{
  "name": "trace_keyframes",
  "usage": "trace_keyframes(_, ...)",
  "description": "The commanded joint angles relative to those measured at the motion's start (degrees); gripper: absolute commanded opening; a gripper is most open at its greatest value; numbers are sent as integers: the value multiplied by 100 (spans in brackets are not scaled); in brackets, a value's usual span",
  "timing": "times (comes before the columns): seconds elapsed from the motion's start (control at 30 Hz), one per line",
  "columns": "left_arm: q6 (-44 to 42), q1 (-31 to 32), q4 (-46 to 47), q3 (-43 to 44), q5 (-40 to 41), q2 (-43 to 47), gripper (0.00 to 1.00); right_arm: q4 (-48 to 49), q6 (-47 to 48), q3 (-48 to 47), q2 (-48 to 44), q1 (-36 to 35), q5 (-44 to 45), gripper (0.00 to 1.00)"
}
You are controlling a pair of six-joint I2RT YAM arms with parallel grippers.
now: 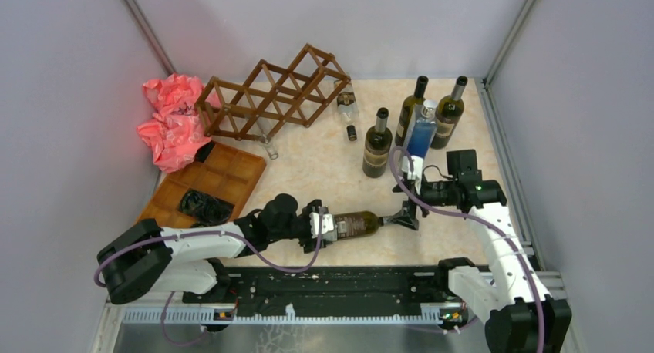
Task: Put the wine bottle on the wine rack
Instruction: Adjust the wine bottle at the center of the board, then pick up the wine bottle from the center of the board.
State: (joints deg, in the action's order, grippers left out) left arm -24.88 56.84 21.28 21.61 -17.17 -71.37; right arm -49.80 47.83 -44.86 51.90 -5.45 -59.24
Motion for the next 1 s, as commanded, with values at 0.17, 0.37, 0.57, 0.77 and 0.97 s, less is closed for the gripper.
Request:
trace_keyframes(0.17, -192, -15, 193, 168, -80, -51, 0, -1349, 3480, -75, 155, -8, 504, 98)
trace_keyframes(0.37, -192, -15, 201, 173, -84, -62, 0, -867, 3888, 404, 270, -268, 337, 98)
trace_keyframes(0.57, -193, -15, 184, 161, -67, -59, 0, 1224, 2332, 1129, 491, -1445, 1681, 89)
trace_keyframes(0.77, -178, -15, 196, 145, -85, -37, 0, 2153, 1918, 1446, 935, -1717, 2188, 76)
trace_keyframes(0.97, -186, -15, 250, 142, -106, -91, 0, 2558, 1828, 1555, 1331, -1909, 2301, 65)
